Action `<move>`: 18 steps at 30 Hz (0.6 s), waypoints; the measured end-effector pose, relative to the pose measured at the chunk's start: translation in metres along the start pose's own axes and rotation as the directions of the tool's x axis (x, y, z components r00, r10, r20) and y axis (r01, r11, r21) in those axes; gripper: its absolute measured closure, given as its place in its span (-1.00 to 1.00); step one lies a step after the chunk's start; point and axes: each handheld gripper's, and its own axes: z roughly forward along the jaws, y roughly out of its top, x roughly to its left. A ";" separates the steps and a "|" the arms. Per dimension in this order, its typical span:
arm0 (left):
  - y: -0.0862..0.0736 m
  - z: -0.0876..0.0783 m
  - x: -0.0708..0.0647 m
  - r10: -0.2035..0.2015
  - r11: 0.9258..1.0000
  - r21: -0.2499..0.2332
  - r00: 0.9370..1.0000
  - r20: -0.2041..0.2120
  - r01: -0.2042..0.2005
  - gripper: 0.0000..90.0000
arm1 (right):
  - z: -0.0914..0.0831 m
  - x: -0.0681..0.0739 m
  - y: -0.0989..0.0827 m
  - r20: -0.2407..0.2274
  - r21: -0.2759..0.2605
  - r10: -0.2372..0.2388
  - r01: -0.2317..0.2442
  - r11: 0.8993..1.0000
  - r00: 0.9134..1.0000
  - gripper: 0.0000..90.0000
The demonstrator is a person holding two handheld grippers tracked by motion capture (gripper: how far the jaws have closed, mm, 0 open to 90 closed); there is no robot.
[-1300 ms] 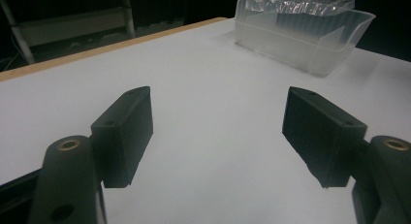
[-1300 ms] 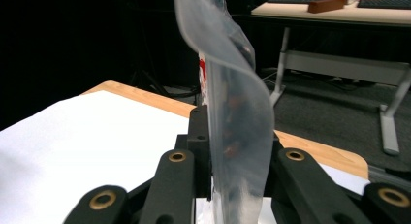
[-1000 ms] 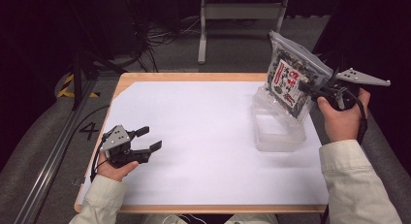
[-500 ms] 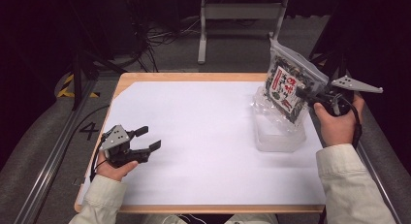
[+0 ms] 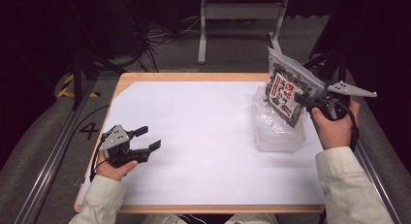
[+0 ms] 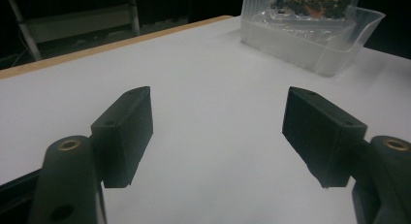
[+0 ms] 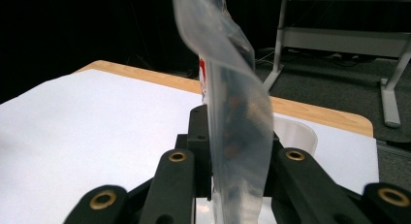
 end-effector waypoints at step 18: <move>0.000 -0.001 0.001 0.005 1.000 -0.004 1.000 -0.003 -0.005 -0.39 | 0.013 -0.001 -0.021 -0.004 0.043 -0.001 0.001 0.999 1.000 0.69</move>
